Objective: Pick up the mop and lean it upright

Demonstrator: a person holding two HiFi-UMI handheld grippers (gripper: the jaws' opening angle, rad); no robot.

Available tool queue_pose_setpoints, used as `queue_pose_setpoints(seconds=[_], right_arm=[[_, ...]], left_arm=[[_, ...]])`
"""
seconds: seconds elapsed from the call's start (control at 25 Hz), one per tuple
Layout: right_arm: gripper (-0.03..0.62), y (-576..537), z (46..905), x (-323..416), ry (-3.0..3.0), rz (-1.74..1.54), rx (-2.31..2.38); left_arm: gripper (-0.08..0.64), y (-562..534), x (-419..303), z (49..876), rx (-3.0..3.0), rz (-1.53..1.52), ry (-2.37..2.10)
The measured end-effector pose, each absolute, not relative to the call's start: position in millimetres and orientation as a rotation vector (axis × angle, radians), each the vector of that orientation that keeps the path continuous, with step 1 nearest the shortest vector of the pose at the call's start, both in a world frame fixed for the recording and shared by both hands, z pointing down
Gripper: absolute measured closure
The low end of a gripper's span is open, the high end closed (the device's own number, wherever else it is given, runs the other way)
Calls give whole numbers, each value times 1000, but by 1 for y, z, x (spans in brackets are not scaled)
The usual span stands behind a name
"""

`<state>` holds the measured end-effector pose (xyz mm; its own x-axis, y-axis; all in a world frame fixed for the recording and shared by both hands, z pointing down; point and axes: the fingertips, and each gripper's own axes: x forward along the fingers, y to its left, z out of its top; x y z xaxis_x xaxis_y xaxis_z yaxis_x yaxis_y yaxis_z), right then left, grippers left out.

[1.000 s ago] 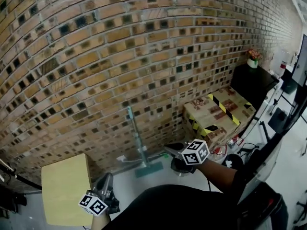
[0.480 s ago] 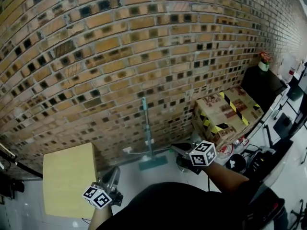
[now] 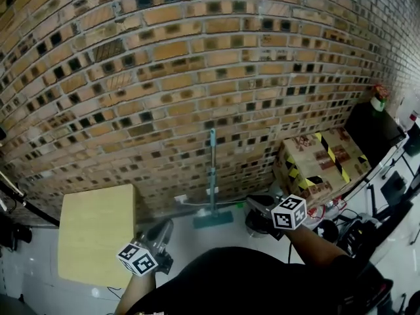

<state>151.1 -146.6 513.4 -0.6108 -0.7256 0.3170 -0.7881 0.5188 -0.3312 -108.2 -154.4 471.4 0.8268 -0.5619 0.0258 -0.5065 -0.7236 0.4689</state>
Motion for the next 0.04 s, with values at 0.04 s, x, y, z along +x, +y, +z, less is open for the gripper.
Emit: queue_pose_setpoints(seconds=[0.04], right_arm=[[580, -147, 513, 151, -2615, 679, 1312]], left_arm=[[565, -155, -107, 471, 2543, -168, -786]])
